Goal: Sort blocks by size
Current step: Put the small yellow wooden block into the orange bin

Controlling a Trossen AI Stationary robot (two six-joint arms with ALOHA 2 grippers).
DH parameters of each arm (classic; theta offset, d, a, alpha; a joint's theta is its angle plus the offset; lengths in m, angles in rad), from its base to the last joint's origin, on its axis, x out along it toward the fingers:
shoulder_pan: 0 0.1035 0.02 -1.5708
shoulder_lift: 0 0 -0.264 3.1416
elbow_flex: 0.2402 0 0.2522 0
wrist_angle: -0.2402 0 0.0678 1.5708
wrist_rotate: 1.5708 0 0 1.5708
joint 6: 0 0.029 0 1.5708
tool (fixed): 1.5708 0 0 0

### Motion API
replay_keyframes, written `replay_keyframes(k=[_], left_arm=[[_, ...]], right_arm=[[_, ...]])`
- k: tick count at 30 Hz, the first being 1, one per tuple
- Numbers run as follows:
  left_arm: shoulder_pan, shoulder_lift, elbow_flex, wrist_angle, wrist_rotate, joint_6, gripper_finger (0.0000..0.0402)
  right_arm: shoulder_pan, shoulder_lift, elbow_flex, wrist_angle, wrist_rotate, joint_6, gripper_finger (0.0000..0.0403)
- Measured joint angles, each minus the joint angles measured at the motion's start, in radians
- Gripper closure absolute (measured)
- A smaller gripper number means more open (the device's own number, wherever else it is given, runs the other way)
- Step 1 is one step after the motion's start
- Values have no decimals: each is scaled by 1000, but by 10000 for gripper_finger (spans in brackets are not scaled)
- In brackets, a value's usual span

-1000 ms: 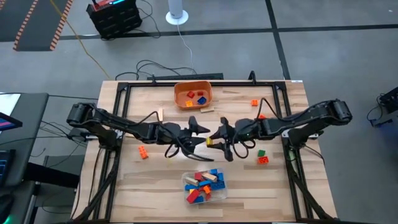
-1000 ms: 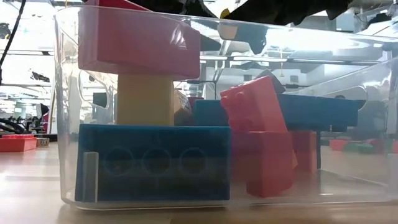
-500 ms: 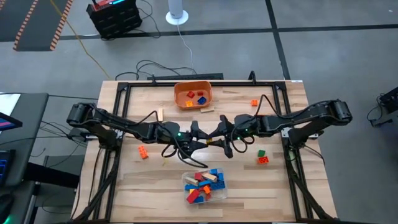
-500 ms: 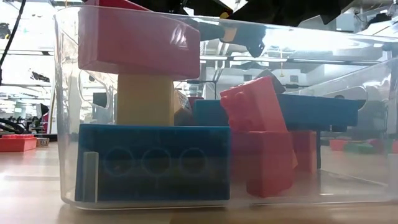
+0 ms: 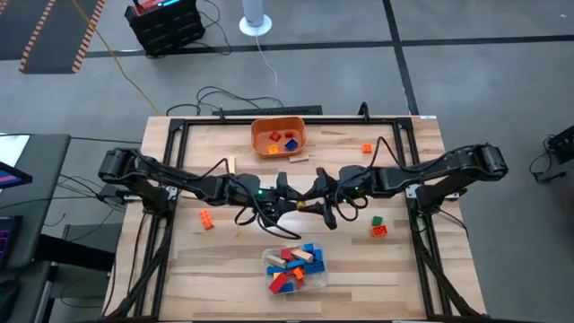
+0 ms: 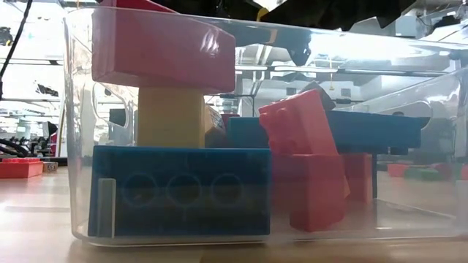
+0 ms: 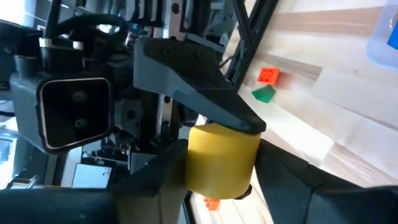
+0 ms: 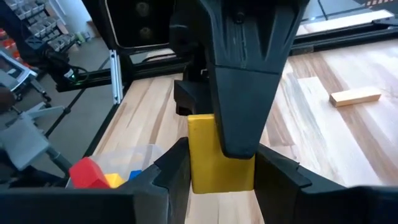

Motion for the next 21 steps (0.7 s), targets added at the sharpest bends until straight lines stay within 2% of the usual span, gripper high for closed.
replay_keyframes(k=[4, 8, 17, 21], left_arm=[[0, 2, 0, -6, -4, 15, 253], [0, 2, -1, 2, -10, 4, 257], [0, 5, -2, -3, -5, -114, 262], [1, 5, -2, -17, -22, -115, 263]], right_arm=[[-6, 0, -2, -4, -5, 8, 230], [-11, 0, -2, -1, -6, 8, 225], [-20, -23, 1, -6, 2, -20, 169], [-42, -73, 2, -102, 2, -21, 157]])
